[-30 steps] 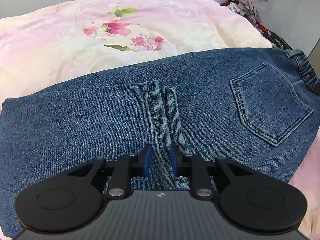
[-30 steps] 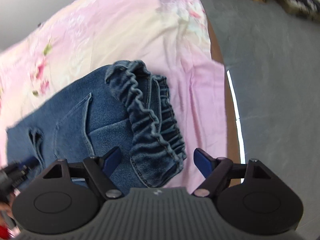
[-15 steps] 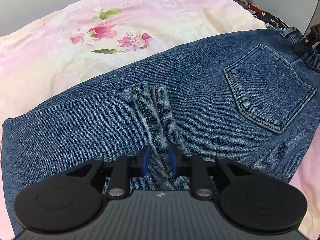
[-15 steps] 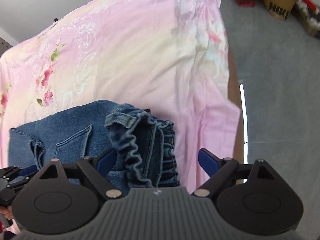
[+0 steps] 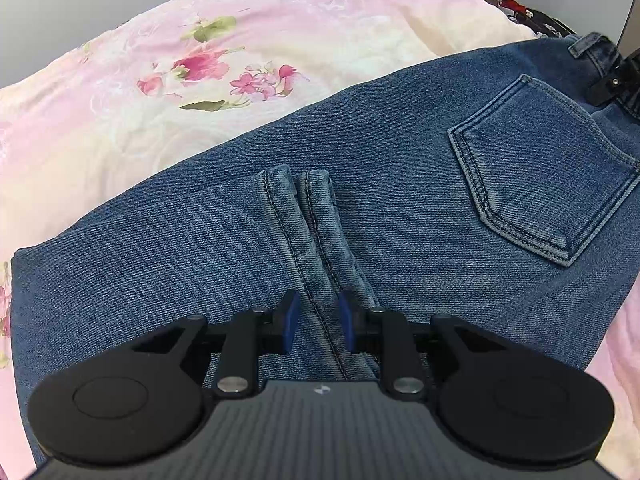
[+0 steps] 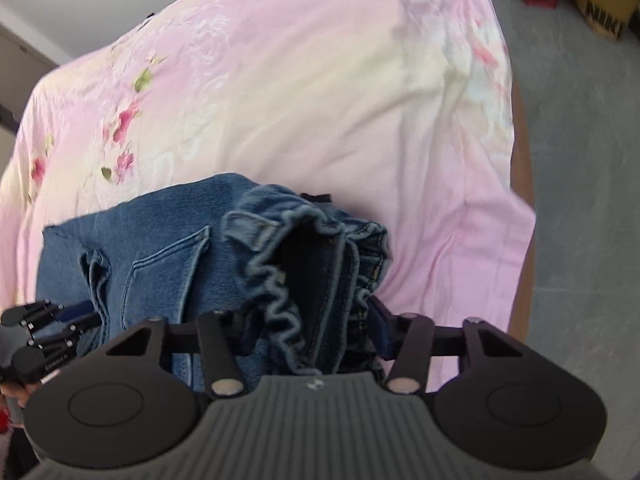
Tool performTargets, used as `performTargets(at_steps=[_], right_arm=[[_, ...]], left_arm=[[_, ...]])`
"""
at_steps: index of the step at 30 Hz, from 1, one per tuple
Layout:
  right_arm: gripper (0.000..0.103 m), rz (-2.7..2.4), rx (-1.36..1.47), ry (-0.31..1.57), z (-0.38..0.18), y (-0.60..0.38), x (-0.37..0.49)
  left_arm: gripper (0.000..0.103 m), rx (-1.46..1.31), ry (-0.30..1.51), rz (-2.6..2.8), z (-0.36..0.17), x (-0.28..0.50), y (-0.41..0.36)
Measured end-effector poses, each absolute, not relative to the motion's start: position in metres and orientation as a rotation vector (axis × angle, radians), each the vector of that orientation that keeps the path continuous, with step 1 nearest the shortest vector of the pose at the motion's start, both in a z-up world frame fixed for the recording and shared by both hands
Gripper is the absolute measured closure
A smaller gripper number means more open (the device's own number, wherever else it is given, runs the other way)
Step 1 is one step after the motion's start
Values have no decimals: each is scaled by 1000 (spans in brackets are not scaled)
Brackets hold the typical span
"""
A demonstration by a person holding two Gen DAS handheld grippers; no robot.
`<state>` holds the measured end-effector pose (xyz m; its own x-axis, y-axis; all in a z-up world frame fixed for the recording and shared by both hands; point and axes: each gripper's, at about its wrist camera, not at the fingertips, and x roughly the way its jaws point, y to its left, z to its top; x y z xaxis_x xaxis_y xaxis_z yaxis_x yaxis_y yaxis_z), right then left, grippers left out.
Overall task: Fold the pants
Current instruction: 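Hold the waistband with the right tool while the left tool presses the hem cuffs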
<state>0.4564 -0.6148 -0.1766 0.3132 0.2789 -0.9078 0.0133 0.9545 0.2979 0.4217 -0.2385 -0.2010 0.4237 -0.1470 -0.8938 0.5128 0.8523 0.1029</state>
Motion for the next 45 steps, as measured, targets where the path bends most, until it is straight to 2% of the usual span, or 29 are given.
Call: performTargets(at_steps=[4, 14, 16, 22, 29, 34, 36, 41, 45], right_arm=[[66, 135, 30, 1236, -145, -572, 451], [74, 102, -192, 1211, -96, -520, 429], [80, 117, -192, 1215, -87, -516, 426], [84, 182, -106, 1223, -73, -521, 426], [87, 118, -39, 1246, -108, -547, 445], [77, 56, 89, 1327, -147, -583, 460], [63, 70, 124, 1305, -153, -592, 464], [43, 143, 97, 1267, -157, -598, 481], [40, 203, 159, 1262, -151, -611, 484]], left_arm=[[77, 396, 1047, -421, -201, 418, -239], [77, 389, 1046, -424, -200, 419, -238], [77, 389, 1044, -423, -200, 418, -238], [77, 390, 1040, -418, -199, 418, -239], [77, 390, 1046, -422, -198, 419, -238], [77, 394, 1038, -425, -198, 418, -238], [77, 394, 1037, -425, -199, 417, -238], [77, 401, 1042, -427, -198, 418, -240], [77, 408, 1050, -433, -198, 421, -241]])
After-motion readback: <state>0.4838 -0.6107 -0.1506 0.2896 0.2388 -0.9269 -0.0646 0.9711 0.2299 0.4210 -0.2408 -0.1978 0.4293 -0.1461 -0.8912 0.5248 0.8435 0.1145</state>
